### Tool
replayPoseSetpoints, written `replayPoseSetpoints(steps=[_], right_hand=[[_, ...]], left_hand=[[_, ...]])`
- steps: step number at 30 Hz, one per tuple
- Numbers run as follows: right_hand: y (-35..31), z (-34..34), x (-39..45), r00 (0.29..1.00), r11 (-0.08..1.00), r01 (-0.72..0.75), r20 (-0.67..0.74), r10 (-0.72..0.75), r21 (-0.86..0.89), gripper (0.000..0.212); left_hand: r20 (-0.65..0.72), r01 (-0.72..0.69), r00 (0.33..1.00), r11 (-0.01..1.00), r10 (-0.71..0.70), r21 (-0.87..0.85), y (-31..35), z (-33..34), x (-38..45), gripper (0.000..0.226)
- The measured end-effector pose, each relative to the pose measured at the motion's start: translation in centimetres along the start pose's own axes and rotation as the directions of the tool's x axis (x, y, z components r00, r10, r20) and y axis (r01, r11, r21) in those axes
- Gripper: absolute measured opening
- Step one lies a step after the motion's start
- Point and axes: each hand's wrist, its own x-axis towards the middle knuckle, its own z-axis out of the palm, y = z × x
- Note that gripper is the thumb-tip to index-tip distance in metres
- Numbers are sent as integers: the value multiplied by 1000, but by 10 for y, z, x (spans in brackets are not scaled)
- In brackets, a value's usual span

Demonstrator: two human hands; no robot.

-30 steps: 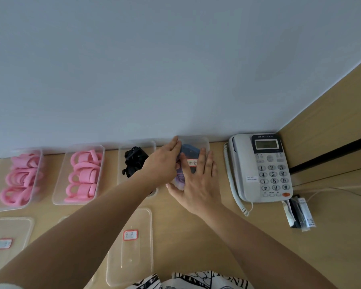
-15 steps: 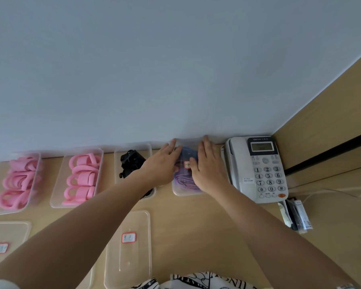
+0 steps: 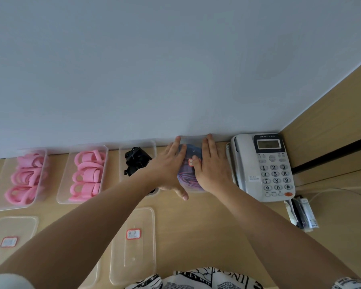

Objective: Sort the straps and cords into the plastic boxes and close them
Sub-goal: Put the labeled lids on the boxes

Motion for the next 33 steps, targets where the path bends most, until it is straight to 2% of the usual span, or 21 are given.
replayPoseSetpoints(steps=[4, 7, 11, 13, 15, 17, 18, 20, 24, 28, 30, 33], right_hand=[[2, 0, 0, 1000, 1000, 17, -13, -17, 26, 72], [5, -4, -3, 997, 996, 43, -66, -38, 75, 64], [1, -10, -16, 961, 985, 81, -273, -37, 154, 46], [-5, -7, -30, 913, 983, 102, -407, -32, 153, 32], [-12, -2, -50, 878, 988, 115, -476, -55, 99, 25], [-20, 6, -68, 865, 990, 124, -496, -79, 59, 22], [-25, 11, -76, 858, 990, 134, -505, -92, 49, 20], [-37, 18, -88, 849, 987, 157, -516, -116, 37, 16], [-68, 29, -114, 858, 979, 199, -491, -152, 45, 11], [-112, 47, -151, 932, 989, 146, -338, -128, 29, 13], [-135, 57, -170, 963, 996, 87, -257, -81, 12, 20], [-167, 78, -193, 998, 998, -3, -69, -1, -62, 45]], left_hand=[[-46, 35, 999, 993, -29, 117, 0, -1, -2, 162], [-94, 31, 995, 992, -19, 126, 4, 0, -6, 156], [-198, 14, 980, 999, -7, 34, 12, 8, -18, 137], [-278, -34, 960, 998, 19, -50, 13, 13, -28, 116], [-426, -92, 905, 982, 12, -168, 14, 18, -42, 82], [-590, -94, 807, 978, -34, -184, 13, 24, -55, 51], [-646, -84, 761, 980, -53, -179, 10, 28, -61, 41], [-700, -84, 711, 979, -70, -184, 2, 35, -75, 31], [-766, -104, 638, 978, -76, -183, -21, 46, -113, 24], [-770, -80, 625, 972, -125, -223, -43, 64, -161, 27], [-764, -69, 628, 967, -149, -245, -57, 76, -186, 29], [-743, -31, 645, 965, -179, -259, -79, 99, -224, 29]])
